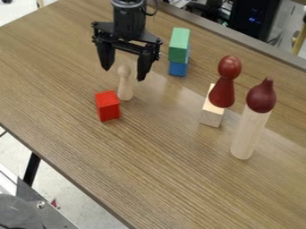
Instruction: Put the white block on top of the green cube
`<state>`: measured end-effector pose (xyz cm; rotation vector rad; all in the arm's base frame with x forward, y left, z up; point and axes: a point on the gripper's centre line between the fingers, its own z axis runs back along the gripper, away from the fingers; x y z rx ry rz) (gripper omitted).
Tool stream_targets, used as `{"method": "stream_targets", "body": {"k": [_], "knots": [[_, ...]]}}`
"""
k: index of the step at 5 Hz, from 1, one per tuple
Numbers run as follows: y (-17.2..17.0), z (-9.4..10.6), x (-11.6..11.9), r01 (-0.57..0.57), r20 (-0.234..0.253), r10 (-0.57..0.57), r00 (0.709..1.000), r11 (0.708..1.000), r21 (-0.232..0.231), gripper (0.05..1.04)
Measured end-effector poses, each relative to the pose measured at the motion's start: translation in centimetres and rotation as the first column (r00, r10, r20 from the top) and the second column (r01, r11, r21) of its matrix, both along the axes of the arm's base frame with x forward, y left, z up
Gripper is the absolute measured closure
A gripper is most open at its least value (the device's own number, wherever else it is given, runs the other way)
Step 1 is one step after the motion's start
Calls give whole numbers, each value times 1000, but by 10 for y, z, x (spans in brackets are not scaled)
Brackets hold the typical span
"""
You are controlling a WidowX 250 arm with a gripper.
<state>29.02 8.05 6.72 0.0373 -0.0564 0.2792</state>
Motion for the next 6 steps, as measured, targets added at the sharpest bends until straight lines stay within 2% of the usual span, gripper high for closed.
{"method": "stream_targets", "body": {"k": [1,3,4,6], "knots": [[-1,-7,-9,10,-15,-10,1000,1000,-6,136],[2,-17,-9,14,7,-14,1000,1000,22,708],[2,-17,-8,0,13,0,1000,1000,13,729],[-11,10,10,-13,14,14,1000,997,-79,729]]}}
